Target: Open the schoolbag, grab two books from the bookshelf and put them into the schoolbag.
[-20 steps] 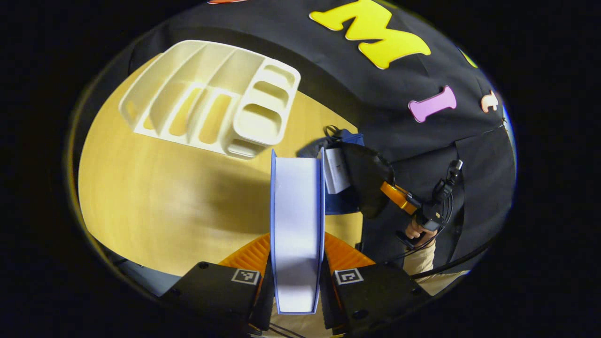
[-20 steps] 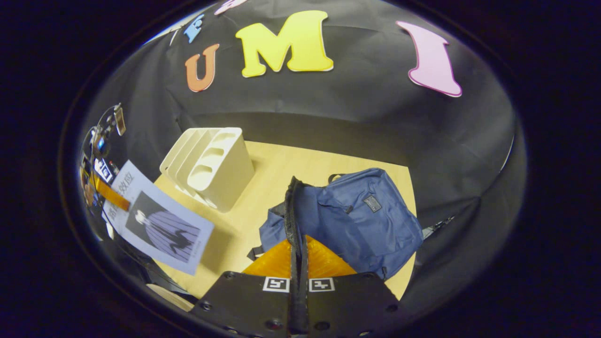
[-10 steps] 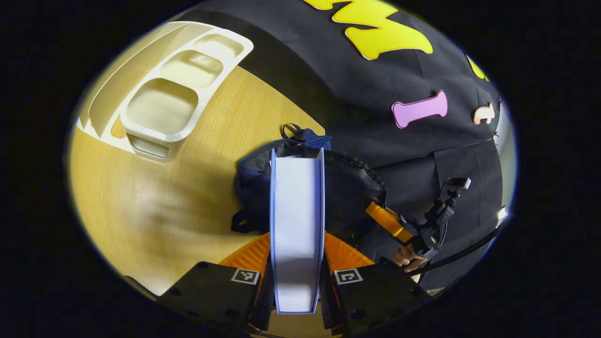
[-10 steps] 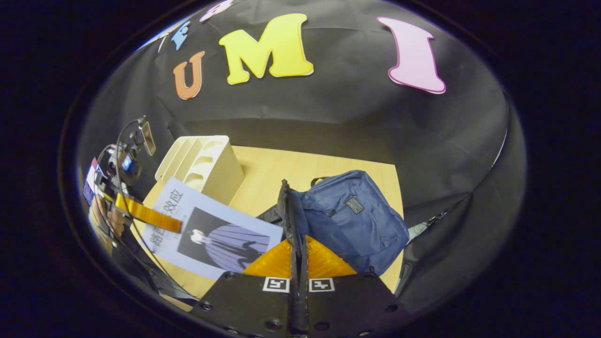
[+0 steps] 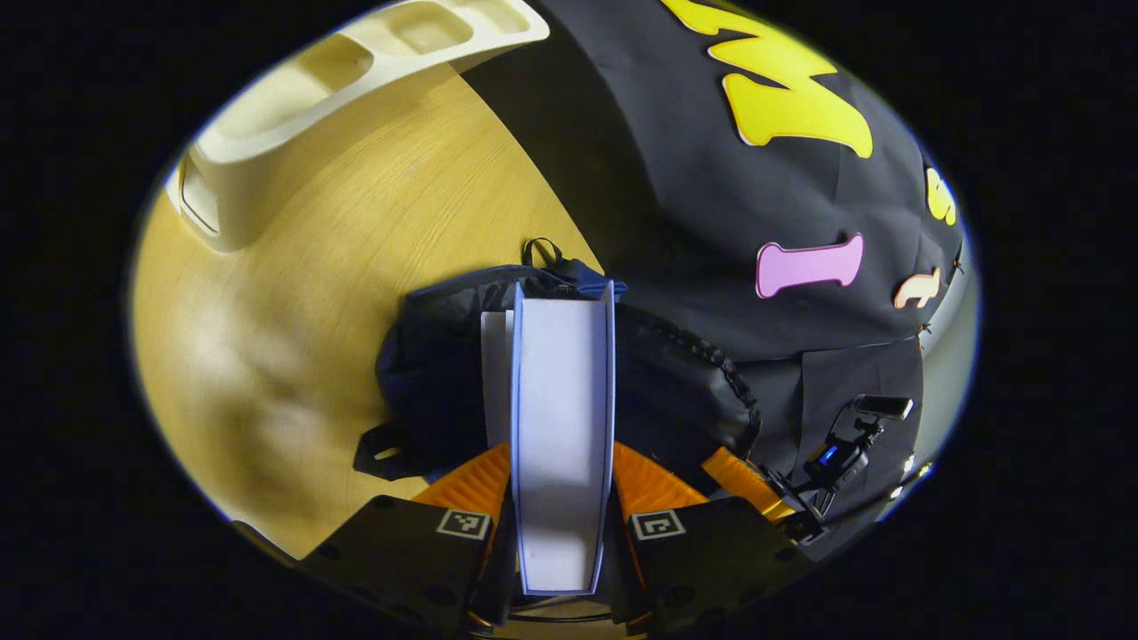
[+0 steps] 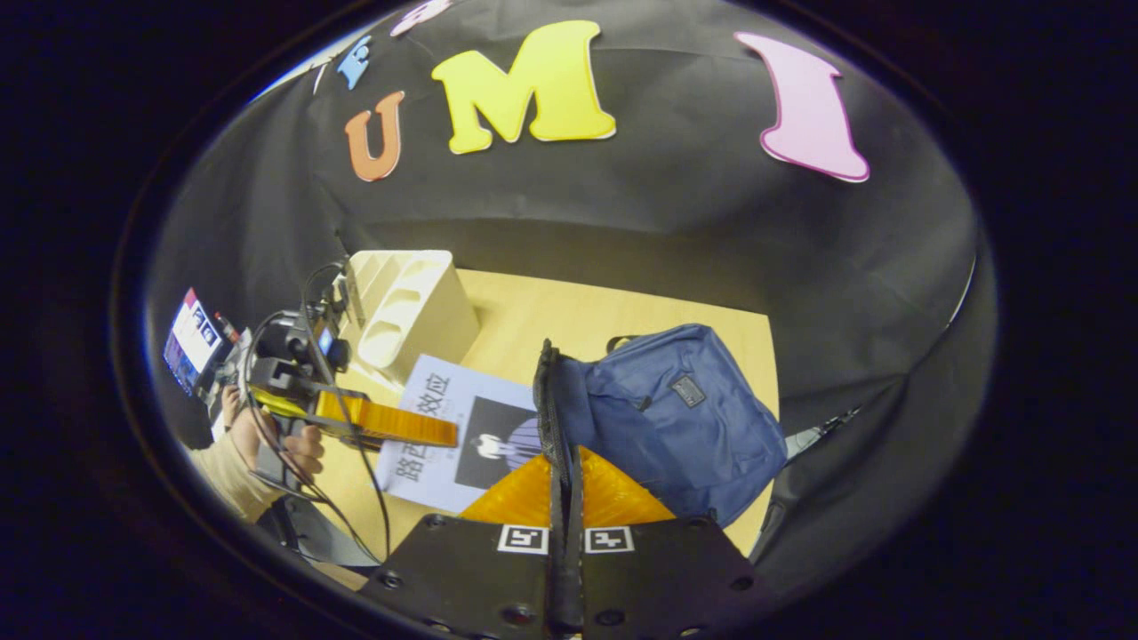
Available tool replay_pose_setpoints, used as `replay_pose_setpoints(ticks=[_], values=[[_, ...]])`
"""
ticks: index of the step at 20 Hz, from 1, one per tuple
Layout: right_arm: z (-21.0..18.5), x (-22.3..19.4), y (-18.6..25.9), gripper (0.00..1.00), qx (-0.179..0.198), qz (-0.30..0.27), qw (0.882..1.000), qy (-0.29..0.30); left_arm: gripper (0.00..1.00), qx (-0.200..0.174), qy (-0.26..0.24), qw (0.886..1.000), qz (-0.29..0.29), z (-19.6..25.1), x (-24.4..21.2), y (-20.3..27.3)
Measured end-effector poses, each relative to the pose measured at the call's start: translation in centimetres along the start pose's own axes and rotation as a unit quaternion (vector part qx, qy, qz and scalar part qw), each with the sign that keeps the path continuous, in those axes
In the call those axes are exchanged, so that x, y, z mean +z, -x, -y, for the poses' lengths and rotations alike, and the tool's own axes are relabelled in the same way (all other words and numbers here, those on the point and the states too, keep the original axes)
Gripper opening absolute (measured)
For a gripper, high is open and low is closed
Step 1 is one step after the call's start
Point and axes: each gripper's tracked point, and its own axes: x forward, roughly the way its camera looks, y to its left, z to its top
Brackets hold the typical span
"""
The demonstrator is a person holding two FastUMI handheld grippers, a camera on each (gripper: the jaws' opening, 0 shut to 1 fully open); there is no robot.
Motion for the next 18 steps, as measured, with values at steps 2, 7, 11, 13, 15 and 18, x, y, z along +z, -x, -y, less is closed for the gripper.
replay_pose_setpoints(ticks=[2, 7, 11, 13, 15, 18], values=[[-0.7, 0.1, -0.4, 0.00, 0.009, -0.005, 1.000, 0.014, 0.44, -0.009, -0.002, 1.000, 0.015, -0.2, -0.2, -1.1], [-2.9, 0.0, -1.4, 0.00, 0.037, -0.019, 0.997, 0.060, 0.44, -0.053, 0.008, 0.997, 0.053, -0.2, -0.2, -5.2], [-3.8, -0.1, -1.9, 0.00, 0.049, -0.033, 0.995, 0.086, 0.43, -0.089, 0.021, 0.993, 0.076, 0.2, 0.2, -9.2], [-4.2, 0.1, -2.1, 0.00, 0.054, -0.036, 0.994, 0.089, 0.43, -0.104, 0.029, 0.991, 0.081, 0.3, 0.1, -10.8], [-4.4, 0.1, -2.3, 0.03, 0.056, -0.036, 0.994, 0.090, 0.43, -0.118, 0.036, 0.989, 0.084, 0.7, 0.5, -12.5], [-4.8, 0.4, -2.1, 0.00, 0.057, -0.030, 0.993, 0.099, 0.43, -0.135, 0.034, 0.987, 0.082, 1.2, 0.7, -15.3]])
